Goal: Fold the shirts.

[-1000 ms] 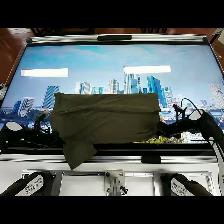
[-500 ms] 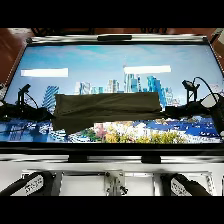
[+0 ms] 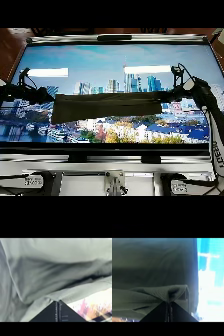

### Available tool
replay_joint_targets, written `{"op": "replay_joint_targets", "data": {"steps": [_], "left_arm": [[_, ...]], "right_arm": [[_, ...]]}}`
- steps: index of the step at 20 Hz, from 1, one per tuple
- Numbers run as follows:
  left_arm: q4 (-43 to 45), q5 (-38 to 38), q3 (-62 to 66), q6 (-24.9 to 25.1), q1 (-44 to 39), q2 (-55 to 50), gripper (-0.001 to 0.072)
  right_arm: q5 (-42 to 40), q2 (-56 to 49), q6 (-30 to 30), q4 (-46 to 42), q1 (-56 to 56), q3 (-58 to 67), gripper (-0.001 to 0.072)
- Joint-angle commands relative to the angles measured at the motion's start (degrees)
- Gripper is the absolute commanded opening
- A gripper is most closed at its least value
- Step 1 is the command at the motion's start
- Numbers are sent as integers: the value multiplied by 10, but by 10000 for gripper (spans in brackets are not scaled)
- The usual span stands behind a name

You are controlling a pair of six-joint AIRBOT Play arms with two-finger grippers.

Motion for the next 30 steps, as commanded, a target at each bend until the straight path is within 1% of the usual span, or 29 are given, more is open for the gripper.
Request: {"op": "replay_joint_targets", "data": {"steps": [1, 4, 5, 6, 7, 8, 9, 10, 11, 12, 15, 19, 21, 24, 25, 26, 27, 28, 29, 30], "left_arm": [[-4, 2, 43, -22, -3, -68, 25], [-5, -3, 43, -27, -14, -96, 27], [-5, -4, 43, -31, -18, -102, 28], [-5, -5, 43, -31, -21, -105, 38], [-5, -5, 43, -30, -24, -105, 103], [-6, -7, 44, -30, -24, -104, 230], [-6, -17, 47, -31, -23, -104, 380], [-6, -29, 53, -30, -23, -104, 416], [-6, -39, 59, -31, -23, -104, 416], [-6, -51, 66, -31, -24, -104, 416], [-9, -77, 84, -31, -24, -103, 415], [-26, -85, 91, -31, -24, -93, 416], [-33, -85, 92, -30, -25, -85, 415], [-59, -84, 96, -30, -25, -73, 415], [-71, -83, 100, -30, -25, -71, 414], [-85, -84, 108, -30, -25, -71, 413], [-99, -83, 114, -30, -25, -71, 413], [-113, -81, 120, -30, -26, -71, 413], [-121, -80, 126, -30, -29, -71, 413], [-128, -79, 129, -30, -33, -71, 412]], "right_arm": [[-21, -54, 25, -5, 10, 18, 62], [-49, -72, 25, 15, 23, 18, 74], [-53, -71, 25, 14, 23, 18, 133], [-52, -70, 26, 15, 22, 18, 331], [-42, -67, 27, 14, 19, 18, 494], [-29, -60, 22, 9, 16, 18, 504], [-15, -52, 14, 4, 10, 18, 505], [-2, -42, 12, -6, 2, 18, 508], [3, -35, 13, -11, -10, 18, 664], [5, -34, 18, -2, -25, 18, 673], [10, -54, 14, 87, -71, 17, 673], [23, -103, -23, 195, -95, 17, 673], [32, -124, -45, 233, -88, 17, 673], [52, -143, -46, 242, -69, 17, 669], [56, -143, -46, 241, -63, 17, 613], [59, -143, -46, 242, -59, 17, 453], [60, -143, -43, 242, -56, 17, 375], [62, -143, -42, 242, -53, 17, 367], [63, -143, -42, 242, -49, 17, 287], [63, -143, -42, 243, -44, 17, 90]]}}
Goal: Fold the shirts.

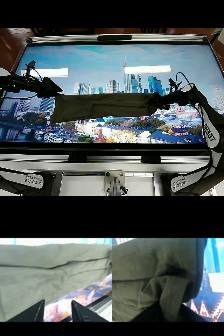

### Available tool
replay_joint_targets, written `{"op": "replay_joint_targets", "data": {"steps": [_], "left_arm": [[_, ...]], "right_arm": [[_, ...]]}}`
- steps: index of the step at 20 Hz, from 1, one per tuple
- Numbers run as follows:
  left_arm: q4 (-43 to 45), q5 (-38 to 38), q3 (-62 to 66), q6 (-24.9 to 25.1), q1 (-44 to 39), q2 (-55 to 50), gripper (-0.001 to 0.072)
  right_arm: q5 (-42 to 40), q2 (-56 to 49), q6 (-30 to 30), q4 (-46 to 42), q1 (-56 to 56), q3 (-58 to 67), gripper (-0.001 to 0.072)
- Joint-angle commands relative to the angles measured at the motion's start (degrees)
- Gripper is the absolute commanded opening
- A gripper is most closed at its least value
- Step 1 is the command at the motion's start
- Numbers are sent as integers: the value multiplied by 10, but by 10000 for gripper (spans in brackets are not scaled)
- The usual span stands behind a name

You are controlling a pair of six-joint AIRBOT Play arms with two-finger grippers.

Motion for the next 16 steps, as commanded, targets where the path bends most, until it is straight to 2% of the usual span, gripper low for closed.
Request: {"op": "replay_joint_targets", "data": {"steps": [1, 4, 5, 6, 8, 9, 10, 13, 16], "left_arm": [[-37, 3, 16, 0, -10, 2, 412], [-38, 5, 17, 0, -45, 1, 363], [-38, 14, 17, 0, -63, 1, 311], [-38, 33, 17, -1, -88, 1, 198], [-38, 92, 17, -29, -145, -1, 179], [-38, 122, 17, -51, -179, -3, 129], [-38, 146, 17, -55, -211, -7, 28], [-37, 203, 17, -78, -313, -26, 27], [-37, 234, 17, -96, -379, -45, 27]], "right_arm": [[8, 0, -2, 17, 12, 2, 63], [23, 39, -21, 47, 10, 10, 63], [32, 62, -20, 47, 10, 17, 62], [43, 91, -19, 47, 10, 22, 62], [69, 154, -13, 47, 11, 25, 62], [86, 184, -3, 45, 11, 25, 62], [99, 217, 6, 42, 11, 25, 62], [115, 299, 37, 35, 11, 25, 62], [128, 368, 64, 34, 10, 25, 62]]}}
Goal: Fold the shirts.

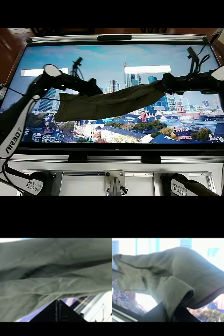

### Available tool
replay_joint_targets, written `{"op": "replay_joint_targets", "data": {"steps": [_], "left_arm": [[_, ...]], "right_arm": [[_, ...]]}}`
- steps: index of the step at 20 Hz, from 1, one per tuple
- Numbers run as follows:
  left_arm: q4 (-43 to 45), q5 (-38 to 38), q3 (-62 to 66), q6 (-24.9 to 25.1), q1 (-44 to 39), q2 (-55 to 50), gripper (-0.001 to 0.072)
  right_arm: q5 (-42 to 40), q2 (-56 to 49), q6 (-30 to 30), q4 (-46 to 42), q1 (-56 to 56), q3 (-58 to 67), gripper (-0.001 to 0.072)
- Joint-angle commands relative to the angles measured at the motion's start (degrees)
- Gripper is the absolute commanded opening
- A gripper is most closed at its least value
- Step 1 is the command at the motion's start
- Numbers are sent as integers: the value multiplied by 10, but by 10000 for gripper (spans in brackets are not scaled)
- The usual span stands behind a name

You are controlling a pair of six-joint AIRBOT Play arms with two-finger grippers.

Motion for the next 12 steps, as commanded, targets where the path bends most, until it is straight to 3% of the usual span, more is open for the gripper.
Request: {"op": "replay_joint_targets", "data": {"steps": [1, 8, 12], "left_arm": [[1, 49, 1, -24, -79, -21, 27], [-13, 77, 0, -24, -145, -43, 26], [-15, 102, 0, -61, -176, -62, 26]], "right_arm": [[23, 83, 39, -5, 0, 1, 63], [54, 150, 69, -9, 0, 1, 62], [54, 155, 80, 4, 0, 1, 63]]}}
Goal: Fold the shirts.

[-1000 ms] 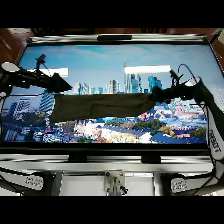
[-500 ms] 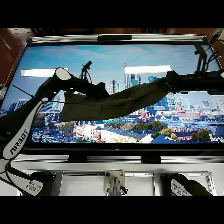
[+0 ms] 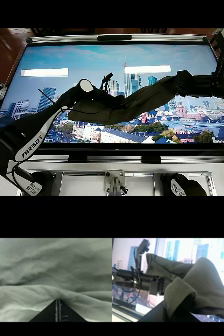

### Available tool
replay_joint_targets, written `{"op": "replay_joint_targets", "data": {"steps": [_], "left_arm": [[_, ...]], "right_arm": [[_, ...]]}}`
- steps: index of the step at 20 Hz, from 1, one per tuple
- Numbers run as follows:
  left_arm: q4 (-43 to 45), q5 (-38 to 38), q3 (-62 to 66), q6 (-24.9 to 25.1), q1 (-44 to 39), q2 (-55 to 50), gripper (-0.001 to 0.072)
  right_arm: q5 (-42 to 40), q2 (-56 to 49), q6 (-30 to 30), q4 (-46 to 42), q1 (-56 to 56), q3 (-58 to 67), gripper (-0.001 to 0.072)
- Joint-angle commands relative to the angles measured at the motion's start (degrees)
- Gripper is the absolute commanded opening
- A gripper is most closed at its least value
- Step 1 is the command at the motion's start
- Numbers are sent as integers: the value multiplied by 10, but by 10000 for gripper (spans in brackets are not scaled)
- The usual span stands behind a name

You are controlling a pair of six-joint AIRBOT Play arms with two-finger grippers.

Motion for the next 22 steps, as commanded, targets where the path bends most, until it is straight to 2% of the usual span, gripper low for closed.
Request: {"op": "replay_joint_targets", "data": {"steps": [1, 4, 7, 10, 14, 17, 22], "left_arm": [[-13, 38, 1, -30, -35, -22, 27], [-86, 74, 1, -29, -74, -48, 26], [-95, 139, 1, -29, -105, -52, 26], [-87, 122, 1, -23, -87, -45, 24], [42, 41, 1, -26, -19, 22, 23], [154, -35, 1, -58, 59, 118, 23], [158, -49, 1, -58, 211, 301, 24]], "right_arm": [[1, 8, 11, 27, 0, 0, 63], [0, 8, 12, 41, 0, 0, 63], [-1, 8, 14, 42, 0, 0, 63], [-4, 8, 14, 42, 0, 0, 63], [-37, 6, 14, 38, 20, 0, 62], [-76, -20, 14, 20, 83, 0, 63], [-156, -124, 15, -21, 219, 0, 63]]}}
